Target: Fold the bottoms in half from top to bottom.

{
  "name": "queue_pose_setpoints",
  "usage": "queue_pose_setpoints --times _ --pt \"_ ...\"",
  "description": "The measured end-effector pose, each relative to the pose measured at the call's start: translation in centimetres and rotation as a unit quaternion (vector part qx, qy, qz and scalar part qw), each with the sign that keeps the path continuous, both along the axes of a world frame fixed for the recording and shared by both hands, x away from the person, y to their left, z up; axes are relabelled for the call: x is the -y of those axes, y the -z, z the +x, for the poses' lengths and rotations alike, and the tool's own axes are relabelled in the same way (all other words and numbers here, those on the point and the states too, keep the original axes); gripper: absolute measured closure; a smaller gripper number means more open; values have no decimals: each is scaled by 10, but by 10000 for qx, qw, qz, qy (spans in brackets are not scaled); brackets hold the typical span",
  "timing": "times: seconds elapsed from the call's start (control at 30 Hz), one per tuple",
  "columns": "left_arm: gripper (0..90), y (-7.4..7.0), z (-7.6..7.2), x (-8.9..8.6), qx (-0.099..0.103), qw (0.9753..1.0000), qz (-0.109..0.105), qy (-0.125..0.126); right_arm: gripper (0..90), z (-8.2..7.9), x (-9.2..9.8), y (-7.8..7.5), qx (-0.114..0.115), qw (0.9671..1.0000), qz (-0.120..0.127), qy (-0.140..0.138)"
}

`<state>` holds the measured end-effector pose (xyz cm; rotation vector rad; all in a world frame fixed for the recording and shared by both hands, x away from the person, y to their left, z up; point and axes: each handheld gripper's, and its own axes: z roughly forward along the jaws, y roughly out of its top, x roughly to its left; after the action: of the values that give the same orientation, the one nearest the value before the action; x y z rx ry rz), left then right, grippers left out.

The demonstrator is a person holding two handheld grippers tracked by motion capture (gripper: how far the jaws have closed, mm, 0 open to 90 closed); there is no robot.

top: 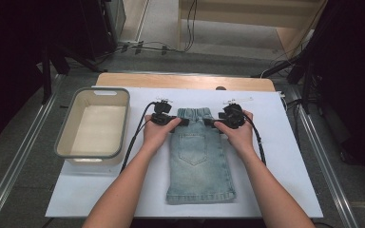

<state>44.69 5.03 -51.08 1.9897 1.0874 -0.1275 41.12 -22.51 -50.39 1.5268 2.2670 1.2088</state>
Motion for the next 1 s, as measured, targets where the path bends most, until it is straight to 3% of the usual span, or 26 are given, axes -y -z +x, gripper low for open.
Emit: queue_pose_setpoints --times 0.27,0.67,1.0 --pt "436 1 -1 0 54 10000 -4 12 225 0 -3 8 -180 9998 74 84" --pt "437 1 -2 0 97 10000 18 -3 339 -4 -10 12 -175 9998 6 -133" --pt "441 1 -2 0 83 10000 13 -20 434 -6 -13 13 -206 9997 32 -151"
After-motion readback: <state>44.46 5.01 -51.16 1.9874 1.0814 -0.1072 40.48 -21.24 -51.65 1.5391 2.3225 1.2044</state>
